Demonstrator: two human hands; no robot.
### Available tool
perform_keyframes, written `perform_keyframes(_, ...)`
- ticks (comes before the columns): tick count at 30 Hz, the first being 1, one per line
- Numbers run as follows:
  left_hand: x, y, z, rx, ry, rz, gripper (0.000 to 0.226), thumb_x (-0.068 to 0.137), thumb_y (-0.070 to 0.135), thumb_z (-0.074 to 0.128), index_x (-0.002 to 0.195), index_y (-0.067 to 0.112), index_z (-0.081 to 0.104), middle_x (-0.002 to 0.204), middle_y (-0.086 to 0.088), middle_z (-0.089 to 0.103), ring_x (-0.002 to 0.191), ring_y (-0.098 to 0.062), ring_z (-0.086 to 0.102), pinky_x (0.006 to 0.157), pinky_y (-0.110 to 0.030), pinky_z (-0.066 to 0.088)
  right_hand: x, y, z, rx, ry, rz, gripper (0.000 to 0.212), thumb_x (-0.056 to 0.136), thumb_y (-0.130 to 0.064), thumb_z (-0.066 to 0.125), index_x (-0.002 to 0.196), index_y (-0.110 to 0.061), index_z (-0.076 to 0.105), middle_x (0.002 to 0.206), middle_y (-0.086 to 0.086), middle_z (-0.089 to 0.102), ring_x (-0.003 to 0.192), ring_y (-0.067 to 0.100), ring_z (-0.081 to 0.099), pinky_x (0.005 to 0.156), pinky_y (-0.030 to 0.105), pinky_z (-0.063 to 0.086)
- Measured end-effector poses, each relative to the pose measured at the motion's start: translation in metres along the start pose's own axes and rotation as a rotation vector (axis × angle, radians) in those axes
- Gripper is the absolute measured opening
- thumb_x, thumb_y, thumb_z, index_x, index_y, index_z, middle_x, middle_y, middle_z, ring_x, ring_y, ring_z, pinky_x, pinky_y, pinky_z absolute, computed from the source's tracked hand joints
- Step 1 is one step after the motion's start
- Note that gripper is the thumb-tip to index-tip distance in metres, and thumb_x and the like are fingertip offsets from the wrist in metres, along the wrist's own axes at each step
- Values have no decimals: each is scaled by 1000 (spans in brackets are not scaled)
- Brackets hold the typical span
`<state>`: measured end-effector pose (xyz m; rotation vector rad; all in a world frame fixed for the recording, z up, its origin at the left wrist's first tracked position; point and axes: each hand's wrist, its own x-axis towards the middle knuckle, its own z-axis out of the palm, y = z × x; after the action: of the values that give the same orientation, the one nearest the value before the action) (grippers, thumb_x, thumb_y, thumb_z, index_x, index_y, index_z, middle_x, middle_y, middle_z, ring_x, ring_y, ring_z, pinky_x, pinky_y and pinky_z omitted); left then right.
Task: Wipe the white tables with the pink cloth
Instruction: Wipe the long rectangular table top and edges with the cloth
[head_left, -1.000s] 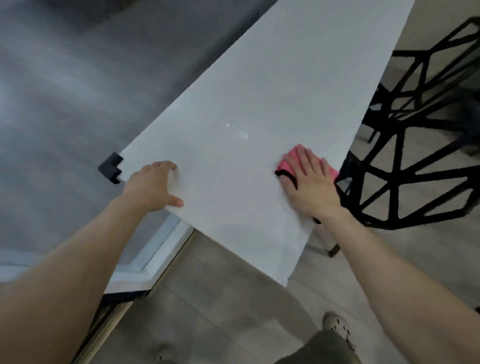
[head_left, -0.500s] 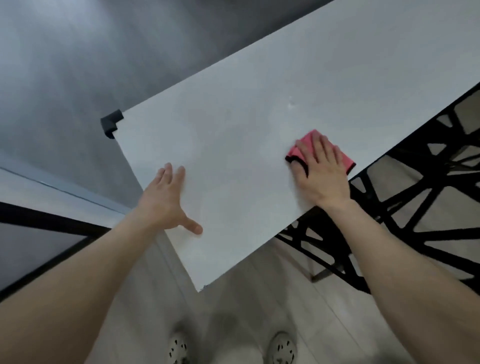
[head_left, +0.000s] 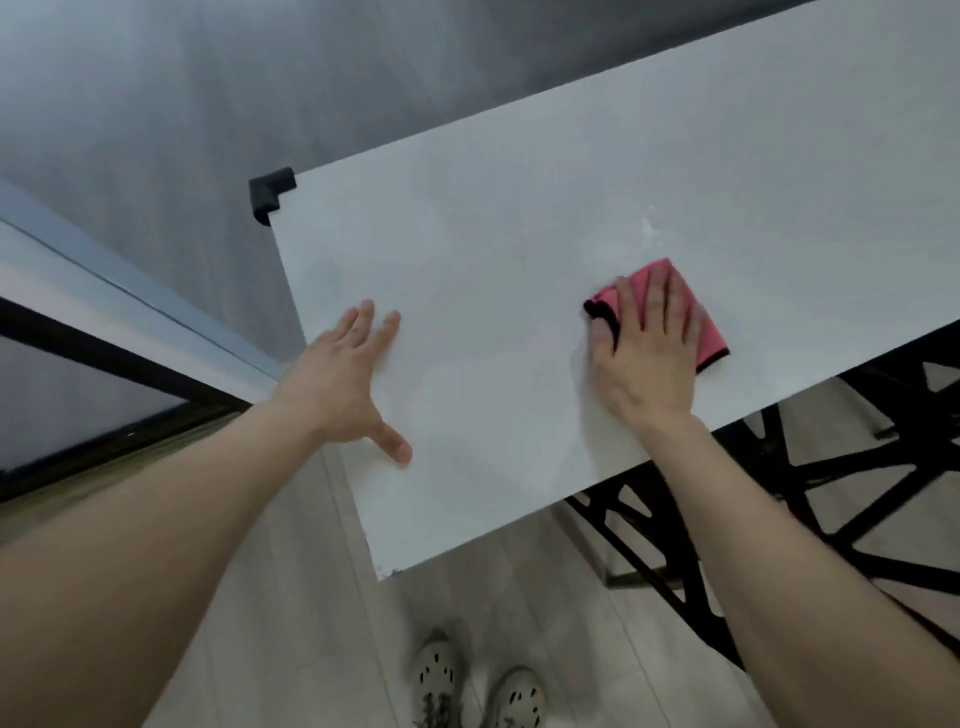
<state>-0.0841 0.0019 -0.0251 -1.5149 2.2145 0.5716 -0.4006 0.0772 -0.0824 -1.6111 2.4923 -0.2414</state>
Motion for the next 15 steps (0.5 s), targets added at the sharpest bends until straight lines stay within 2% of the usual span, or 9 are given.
perform_keyframes(1,0,0,1,5,6,11,185,32,92,88,170,37,-22,178,5,-28,166,-15,-20,138,-42,5,-18,-25,11,-14,12,-100,66,114,-54,26,172,-25,23,181,11,4,168,28,-3,135,54,1)
perform_keyframes(4,-2,0,1,6,23,13,185,33,93,88,171,35,-20,179,3,-27,167,-15,-18,137,-39,2,-82,-81,38,-67,-88,-641,66,115,-55,24,172,-23,22,181,10,3,168,27,-6,135,55,7)
perform_keyframes(8,-5,0,-1,24,34,14,187,35,94,86,172,23,-19,180,3,-25,167,-14,-17,138,-41,4,-64,-72,35,-86,-157,-877,66,113,-58,31,171,-27,25,182,7,1,168,24,-5,137,49,3)
perform_keyframes(10,-7,1,-2,34,39,28,187,35,95,85,173,18,-15,180,6,-21,167,-11,-15,138,-40,7,-12,-59,27,-84,-140,-831,63,112,-55,40,170,-33,28,182,2,3,168,20,-1,137,44,0)
perform_keyframes(12,-7,1,-9,11,82,6,174,41,91,87,175,19,3,182,9,-2,168,-12,0,135,-43,22,51,-51,11,-40,-87,-541,65,111,-51,44,171,-33,26,182,2,6,168,21,2,136,43,-3)
perform_keyframes(14,3,-6,-27,-41,168,-19,134,54,80,90,168,30,38,170,7,41,157,-18,37,121,-48,44,79,-59,5,-15,-57,-283,64,111,-51,40,171,-34,24,182,5,8,168,24,2,135,46,-2)
perform_keyframes(15,11,-11,-38,-43,216,-23,115,60,75,91,159,35,50,155,5,54,147,-22,49,115,-50,49,72,-71,9,-2,-23,-264,63,112,-51,39,170,-33,27,181,7,13,168,26,5,135,48,1)
